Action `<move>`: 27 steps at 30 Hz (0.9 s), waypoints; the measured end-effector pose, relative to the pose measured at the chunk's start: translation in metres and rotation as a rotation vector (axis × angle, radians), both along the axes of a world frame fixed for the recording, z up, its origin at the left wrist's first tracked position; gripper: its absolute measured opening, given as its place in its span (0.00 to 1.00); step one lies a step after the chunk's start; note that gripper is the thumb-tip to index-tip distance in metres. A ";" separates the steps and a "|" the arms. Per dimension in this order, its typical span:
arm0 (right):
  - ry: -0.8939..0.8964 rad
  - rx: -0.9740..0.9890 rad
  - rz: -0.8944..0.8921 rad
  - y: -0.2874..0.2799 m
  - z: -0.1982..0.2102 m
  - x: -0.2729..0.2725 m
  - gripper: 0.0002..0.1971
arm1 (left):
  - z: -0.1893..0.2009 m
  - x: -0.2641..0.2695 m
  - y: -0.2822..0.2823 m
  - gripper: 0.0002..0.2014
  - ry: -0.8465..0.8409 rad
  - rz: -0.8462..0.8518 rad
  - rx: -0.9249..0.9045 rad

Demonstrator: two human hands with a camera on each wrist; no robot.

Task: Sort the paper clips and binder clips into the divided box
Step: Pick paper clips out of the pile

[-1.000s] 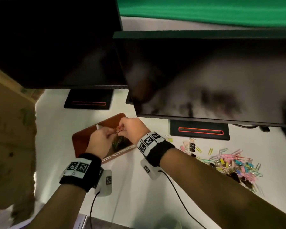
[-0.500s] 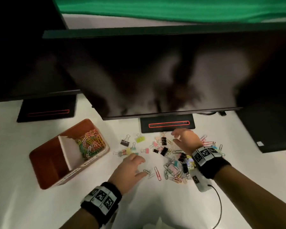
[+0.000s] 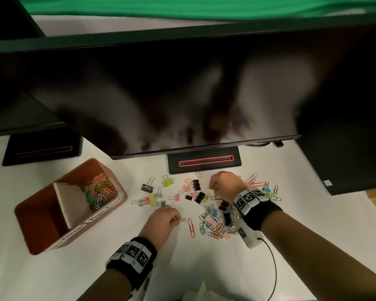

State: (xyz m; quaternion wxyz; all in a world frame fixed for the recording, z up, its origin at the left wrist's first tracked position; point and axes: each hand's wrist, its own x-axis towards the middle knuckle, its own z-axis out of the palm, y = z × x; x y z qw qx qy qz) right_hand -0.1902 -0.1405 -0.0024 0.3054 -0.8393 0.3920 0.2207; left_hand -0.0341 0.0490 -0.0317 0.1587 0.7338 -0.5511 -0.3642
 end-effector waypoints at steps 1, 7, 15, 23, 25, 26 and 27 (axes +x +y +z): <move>-0.004 -0.024 0.038 0.002 0.001 -0.004 0.12 | 0.000 0.000 -0.002 0.03 -0.008 0.004 0.016; -0.143 -0.029 0.259 0.025 -0.001 -0.006 0.05 | -0.004 -0.007 -0.005 0.04 -0.094 -0.032 0.038; -0.082 0.081 0.191 0.026 -0.003 0.011 0.12 | 0.000 -0.010 0.002 0.06 -0.123 -0.103 0.034; -0.124 0.038 0.171 0.020 -0.002 -0.002 0.11 | -0.006 -0.011 0.006 0.06 -0.140 -0.124 -0.005; -0.141 0.037 0.186 0.023 -0.001 -0.007 0.12 | -0.006 -0.012 0.011 0.05 -0.143 -0.114 -0.037; -0.140 0.035 0.204 0.025 -0.001 -0.009 0.13 | -0.006 -0.012 0.012 0.06 -0.141 -0.103 -0.048; -0.129 0.032 0.227 0.027 0.000 -0.010 0.15 | -0.006 -0.013 0.012 0.06 -0.135 -0.090 -0.062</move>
